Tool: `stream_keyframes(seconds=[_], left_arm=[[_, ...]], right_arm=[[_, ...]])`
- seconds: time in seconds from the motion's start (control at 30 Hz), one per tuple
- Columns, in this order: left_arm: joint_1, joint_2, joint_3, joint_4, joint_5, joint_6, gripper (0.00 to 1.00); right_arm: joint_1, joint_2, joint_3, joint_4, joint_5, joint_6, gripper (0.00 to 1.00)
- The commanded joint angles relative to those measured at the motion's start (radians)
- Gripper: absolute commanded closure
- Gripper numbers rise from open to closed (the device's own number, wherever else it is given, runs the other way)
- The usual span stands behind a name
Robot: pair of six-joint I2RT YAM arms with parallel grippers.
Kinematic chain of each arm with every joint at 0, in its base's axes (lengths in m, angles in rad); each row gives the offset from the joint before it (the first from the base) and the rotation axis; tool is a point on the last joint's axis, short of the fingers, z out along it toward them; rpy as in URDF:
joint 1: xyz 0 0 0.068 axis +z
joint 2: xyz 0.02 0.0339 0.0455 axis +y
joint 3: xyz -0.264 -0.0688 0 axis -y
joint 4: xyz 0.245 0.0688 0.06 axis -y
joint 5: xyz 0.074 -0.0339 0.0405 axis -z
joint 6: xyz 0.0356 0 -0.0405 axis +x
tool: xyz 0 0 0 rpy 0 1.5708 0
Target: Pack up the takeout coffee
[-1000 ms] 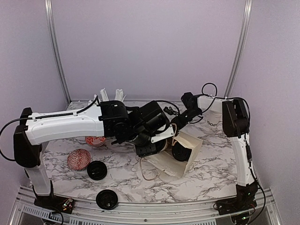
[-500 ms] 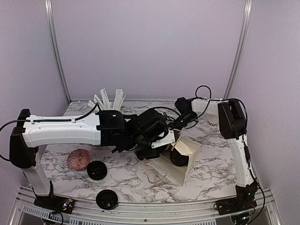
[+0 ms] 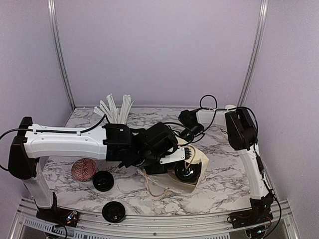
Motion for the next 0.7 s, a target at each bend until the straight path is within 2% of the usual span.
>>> stream_keyframes(seconds=[0.0,0.37,0.67], left_arm=[[-0.001,-0.009,-0.015,-0.052,-0.016,0.040,0.62],[-0.037,-0.041,0.076,-0.239,-0.094,-0.042,0.62],[-0.043,-0.062,0.043,-0.314,-0.079,-0.080,0.63]], right_arm=[[0.033,0.014,-0.018,-0.024,-0.055,-0.024,0.64],[0.032,0.011,-0.033,0.007,-0.033,-0.018,0.64],[0.032,-0.006,-0.034,0.039,-0.026,0.010,0.63]])
